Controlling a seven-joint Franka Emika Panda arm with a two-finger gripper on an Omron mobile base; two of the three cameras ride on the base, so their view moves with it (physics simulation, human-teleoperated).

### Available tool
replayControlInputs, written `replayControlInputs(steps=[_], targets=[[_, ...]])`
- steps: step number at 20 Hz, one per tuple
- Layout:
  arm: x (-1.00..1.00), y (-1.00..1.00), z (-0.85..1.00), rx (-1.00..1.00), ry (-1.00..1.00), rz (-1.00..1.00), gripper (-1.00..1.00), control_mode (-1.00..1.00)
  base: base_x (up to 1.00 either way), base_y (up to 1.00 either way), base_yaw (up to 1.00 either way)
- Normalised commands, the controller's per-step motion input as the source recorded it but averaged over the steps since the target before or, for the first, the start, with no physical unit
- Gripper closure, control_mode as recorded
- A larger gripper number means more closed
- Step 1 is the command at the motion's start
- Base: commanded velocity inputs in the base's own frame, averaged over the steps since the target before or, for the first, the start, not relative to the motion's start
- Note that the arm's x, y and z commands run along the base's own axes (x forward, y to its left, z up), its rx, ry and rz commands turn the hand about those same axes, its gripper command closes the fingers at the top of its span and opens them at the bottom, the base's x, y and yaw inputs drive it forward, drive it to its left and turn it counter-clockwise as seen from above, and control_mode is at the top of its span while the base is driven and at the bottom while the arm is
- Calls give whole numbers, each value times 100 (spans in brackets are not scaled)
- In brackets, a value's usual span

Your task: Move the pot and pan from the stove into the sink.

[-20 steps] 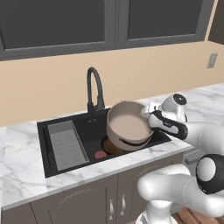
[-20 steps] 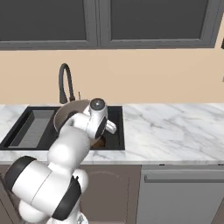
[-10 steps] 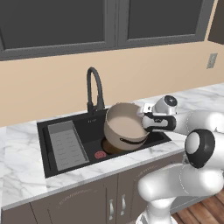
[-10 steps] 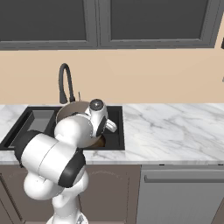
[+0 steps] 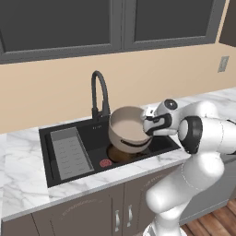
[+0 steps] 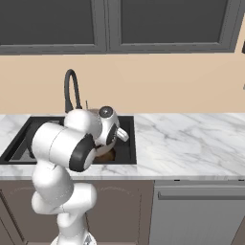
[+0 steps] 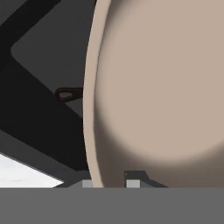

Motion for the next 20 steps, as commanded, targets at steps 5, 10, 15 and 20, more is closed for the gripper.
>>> replayControlInputs(steps=[5,10,15,20], targets=[[10,0,-3,0,0,-3,100,-100,0,0,0],[0,0,-4,0,0,0,100,-100,0,0,0],[9,0,-19,0,0,0,100,-100,0,0,0],[25,0,-16,0,0,-2,100,-100,0,0,0]])
